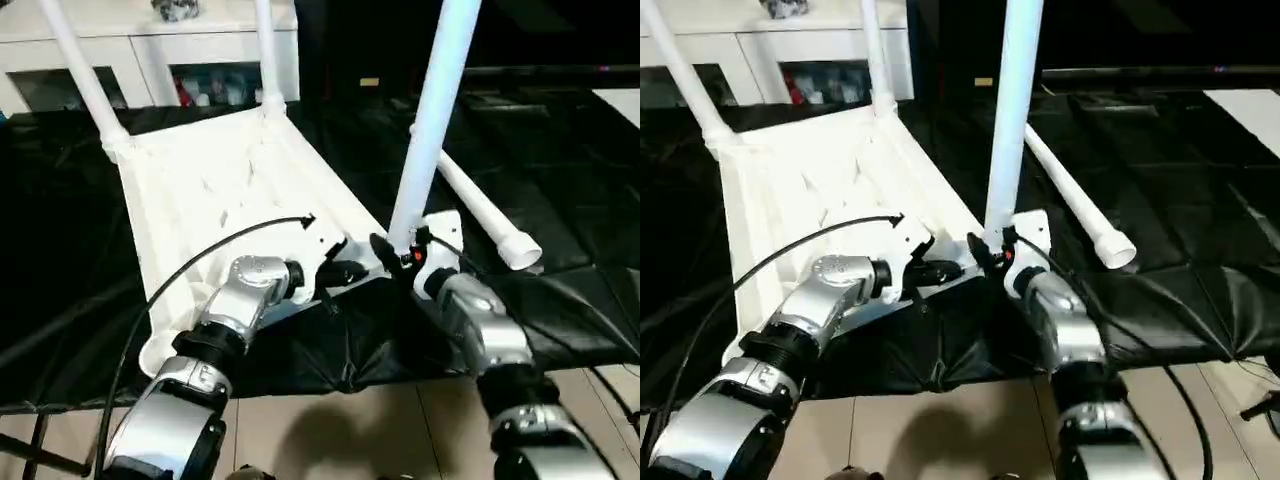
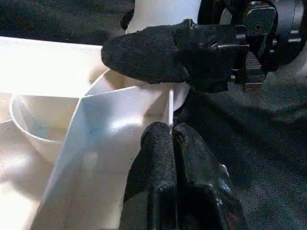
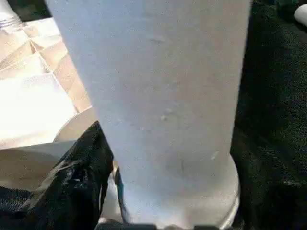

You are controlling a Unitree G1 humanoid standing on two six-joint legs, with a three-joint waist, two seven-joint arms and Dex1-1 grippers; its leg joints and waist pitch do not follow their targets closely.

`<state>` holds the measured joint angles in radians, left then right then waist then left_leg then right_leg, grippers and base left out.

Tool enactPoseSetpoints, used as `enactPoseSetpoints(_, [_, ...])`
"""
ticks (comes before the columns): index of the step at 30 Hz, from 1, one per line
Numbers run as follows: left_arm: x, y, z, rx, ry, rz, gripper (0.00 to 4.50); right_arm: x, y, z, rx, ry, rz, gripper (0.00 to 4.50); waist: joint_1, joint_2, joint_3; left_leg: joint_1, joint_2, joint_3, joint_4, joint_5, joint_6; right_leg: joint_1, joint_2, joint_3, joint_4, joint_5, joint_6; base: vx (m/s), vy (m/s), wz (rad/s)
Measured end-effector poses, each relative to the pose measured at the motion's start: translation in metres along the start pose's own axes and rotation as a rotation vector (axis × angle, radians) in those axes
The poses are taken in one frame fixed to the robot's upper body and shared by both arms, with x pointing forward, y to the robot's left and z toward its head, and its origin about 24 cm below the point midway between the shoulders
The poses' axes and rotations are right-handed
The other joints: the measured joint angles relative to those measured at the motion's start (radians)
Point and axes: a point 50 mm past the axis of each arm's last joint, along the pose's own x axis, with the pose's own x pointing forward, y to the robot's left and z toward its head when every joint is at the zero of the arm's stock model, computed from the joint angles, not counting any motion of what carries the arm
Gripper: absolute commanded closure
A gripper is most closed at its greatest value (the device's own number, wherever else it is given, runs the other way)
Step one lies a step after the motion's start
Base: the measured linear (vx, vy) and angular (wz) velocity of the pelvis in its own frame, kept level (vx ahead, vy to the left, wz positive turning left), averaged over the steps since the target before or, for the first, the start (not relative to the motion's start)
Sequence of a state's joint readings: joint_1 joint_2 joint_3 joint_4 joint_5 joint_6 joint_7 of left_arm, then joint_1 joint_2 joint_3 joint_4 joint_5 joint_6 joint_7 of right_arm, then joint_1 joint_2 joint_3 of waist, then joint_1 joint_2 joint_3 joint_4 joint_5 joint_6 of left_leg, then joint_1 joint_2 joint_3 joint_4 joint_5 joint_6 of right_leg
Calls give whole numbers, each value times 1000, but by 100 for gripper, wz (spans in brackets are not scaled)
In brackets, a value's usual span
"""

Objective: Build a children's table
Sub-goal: Rotate leg to tighten

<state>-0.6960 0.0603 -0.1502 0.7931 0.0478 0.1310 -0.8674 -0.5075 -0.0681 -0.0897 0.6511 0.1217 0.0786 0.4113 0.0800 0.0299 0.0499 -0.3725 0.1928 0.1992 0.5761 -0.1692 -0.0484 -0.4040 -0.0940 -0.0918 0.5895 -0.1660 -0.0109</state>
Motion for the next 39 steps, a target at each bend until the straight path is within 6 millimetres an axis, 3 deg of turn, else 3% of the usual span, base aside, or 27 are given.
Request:
enactPoseSetpoints(6, [-4,-2,-1,24,9,-51,450,-6,-3,1,-59,34,116,55,7,0,0,0,0,0,-1,0,0,0,0,0,0,0,0,0,0,0])
enactPoseSetpoints(18, [-38,5,-9,115,103,-315,450,-36,-10,4,-236,223,670,55,30,-1,0,0,1,0,3,0,0,1,0,0,3,0,0,0,0,0])
enactPoseSetpoints(23, [-45,8,-7,165,166,-409,450,-38,-4,6,-292,296,831,55,39,-1,0,0,1,0,5,1,0,4,0,1,4,0,0,0,0,0])
enactPoseSetpoints(24, [-45,8,-6,174,176,-422,450,-39,-4,6,-303,309,855,72,39,-1,0,0,1,0,6,0,0,5,0,1,3,0,0,0,0,0])
enactPoseSetpoints(39, [-48,10,-6,180,199,-454,450,-35,-3,6,-303,316,877,171,37,-1,-1,1,1,0,6,0,0,6,-1,2,5,0,0,0,0,0])
